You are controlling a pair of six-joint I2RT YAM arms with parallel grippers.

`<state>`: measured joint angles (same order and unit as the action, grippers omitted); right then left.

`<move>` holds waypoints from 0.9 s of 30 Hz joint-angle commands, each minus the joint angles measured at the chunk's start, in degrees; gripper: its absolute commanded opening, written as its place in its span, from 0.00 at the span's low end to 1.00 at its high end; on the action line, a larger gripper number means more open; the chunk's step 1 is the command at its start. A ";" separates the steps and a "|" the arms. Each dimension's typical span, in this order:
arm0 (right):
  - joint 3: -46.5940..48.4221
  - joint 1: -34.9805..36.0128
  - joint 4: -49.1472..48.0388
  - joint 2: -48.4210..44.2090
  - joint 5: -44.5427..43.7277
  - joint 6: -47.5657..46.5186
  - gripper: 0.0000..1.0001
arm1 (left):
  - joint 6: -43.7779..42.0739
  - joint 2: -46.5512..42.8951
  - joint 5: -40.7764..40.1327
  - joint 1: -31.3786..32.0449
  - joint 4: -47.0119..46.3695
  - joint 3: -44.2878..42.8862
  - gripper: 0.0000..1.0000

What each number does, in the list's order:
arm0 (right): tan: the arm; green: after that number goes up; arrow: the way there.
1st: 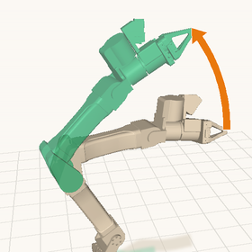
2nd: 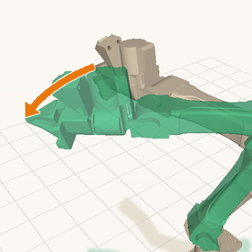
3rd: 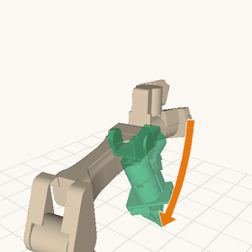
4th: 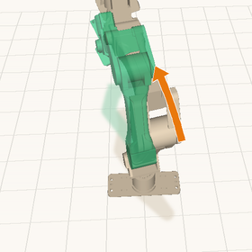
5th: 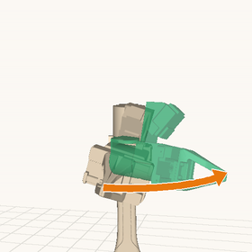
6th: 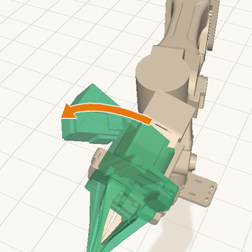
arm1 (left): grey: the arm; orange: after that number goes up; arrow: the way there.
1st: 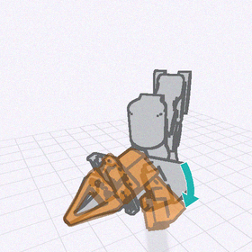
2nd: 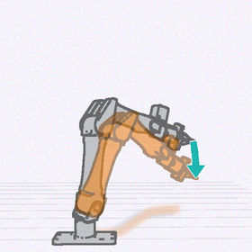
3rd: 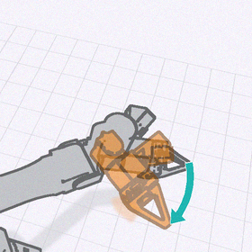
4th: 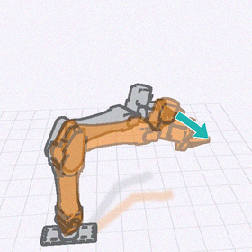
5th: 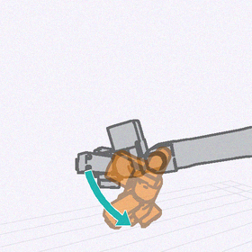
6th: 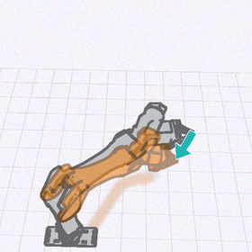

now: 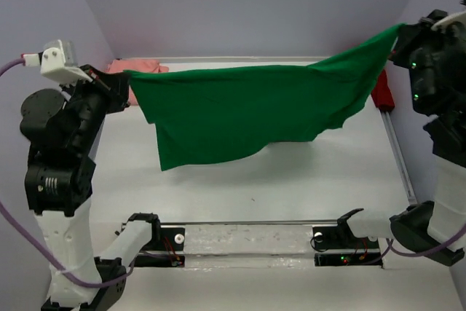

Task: Fold and stack the t-shirts
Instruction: Flatten the tshirt out

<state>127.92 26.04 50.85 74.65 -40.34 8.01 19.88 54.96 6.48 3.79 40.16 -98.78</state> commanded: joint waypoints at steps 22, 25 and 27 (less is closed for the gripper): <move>16.85 -1.08 -4.53 -11.73 31.21 -10.47 0.00 | -6.08 -7.85 -3.74 5.61 -10.10 -16.10 0.00; 13.33 -1.08 -4.80 -9.44 27.42 -11.79 0.00 | -6.87 -6.98 -9.11 6.49 -10.89 -11.44 0.00; 10.78 -1.08 -6.55 -8.48 26.37 -12.58 0.00 | -7.40 -5.66 -11.57 6.67 -10.37 -10.29 0.00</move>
<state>142.34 25.47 48.05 62.00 -10.81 -1.67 14.79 44.99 2.13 9.78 30.46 -112.12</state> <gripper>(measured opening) 0.009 0.010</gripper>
